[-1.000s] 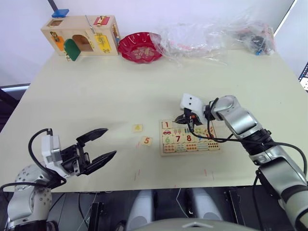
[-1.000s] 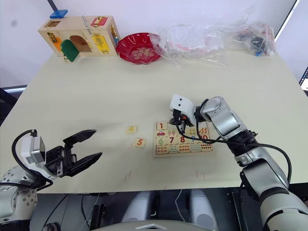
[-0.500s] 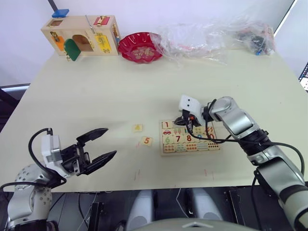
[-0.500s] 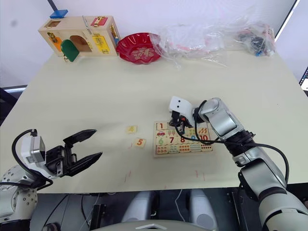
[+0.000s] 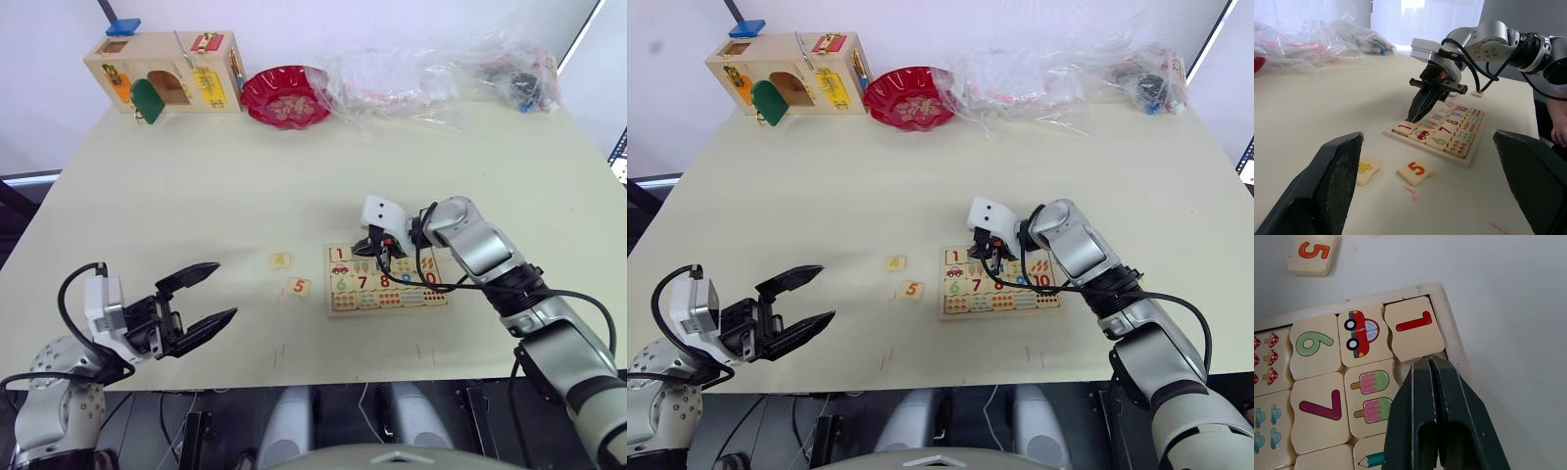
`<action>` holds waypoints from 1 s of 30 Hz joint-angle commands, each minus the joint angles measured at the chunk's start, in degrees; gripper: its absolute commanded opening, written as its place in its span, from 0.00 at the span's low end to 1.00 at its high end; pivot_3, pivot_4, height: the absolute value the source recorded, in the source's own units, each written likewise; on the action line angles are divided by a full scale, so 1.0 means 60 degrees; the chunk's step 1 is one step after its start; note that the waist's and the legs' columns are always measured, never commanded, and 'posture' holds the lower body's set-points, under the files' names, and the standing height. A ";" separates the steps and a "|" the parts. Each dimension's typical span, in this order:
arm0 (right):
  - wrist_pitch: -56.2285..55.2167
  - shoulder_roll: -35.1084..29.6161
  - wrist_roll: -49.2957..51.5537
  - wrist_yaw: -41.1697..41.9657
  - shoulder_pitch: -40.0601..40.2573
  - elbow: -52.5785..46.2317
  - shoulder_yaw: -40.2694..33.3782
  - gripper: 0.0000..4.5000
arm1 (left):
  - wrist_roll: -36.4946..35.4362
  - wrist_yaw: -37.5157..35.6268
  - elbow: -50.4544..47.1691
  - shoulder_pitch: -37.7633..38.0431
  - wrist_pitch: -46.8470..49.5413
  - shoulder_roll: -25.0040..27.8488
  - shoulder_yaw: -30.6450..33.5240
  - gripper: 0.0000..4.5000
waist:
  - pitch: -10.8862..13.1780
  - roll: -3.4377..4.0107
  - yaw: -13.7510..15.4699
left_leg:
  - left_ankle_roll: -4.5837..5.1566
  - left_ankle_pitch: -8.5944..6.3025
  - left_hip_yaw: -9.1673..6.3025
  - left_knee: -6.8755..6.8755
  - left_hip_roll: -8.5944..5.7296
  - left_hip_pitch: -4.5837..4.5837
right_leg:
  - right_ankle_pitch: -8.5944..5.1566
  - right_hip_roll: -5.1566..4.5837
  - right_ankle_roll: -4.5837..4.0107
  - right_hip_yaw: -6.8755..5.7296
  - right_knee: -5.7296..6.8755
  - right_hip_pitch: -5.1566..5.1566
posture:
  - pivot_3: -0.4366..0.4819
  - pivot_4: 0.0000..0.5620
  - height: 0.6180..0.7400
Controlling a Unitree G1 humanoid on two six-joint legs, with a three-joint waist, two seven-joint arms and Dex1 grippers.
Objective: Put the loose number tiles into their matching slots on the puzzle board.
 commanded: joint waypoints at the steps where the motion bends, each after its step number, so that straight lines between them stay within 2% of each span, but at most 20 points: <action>1: -0.0001 0.0035 -0.0001 0.0055 -0.0201 -0.0285 0.0003 0.00 | -0.0123 -0.0004 -0.0194 0.0054 -0.0074 0.0033 0.0166 1.00 | 0.0000 0.0000 0.0000 | 0.0000 0.0000 0.0000 0.0000 0.0000 0.0000 | 0.0000 0.0000 0.0000 0.0000 0.0000 0.0000 | 0.48 0.27 1.00; 23: 0.0026 0.0067 0.0015 0.0074 -0.0180 -0.0410 0.0006 0.00 | -0.0133 0.0030 -0.0233 0.0075 -0.0068 0.0035 0.0169 1.00 | 0.0000 0.0000 -0.0002 | 0.0000 0.0000 -0.0001 0.0000 0.0000 0.0000 | 0.0000 0.0000 0.0000 0.0000 0.0001 0.0000 | 0.48 0.27 1.00; 30: 0.0034 -0.0220 0.0021 0.0109 -0.0209 -0.0524 -0.0162 0.00 | -0.0142 0.0060 -0.0251 0.0076 -0.0049 0.0045 0.0162 1.00 | 0.0000 0.0000 0.0002 | 0.0000 0.0000 0.0000 0.0001 0.0000 0.0000 | 0.0000 0.0000 0.0000 0.0000 0.0001 0.0000 | 0.48 0.27 1.00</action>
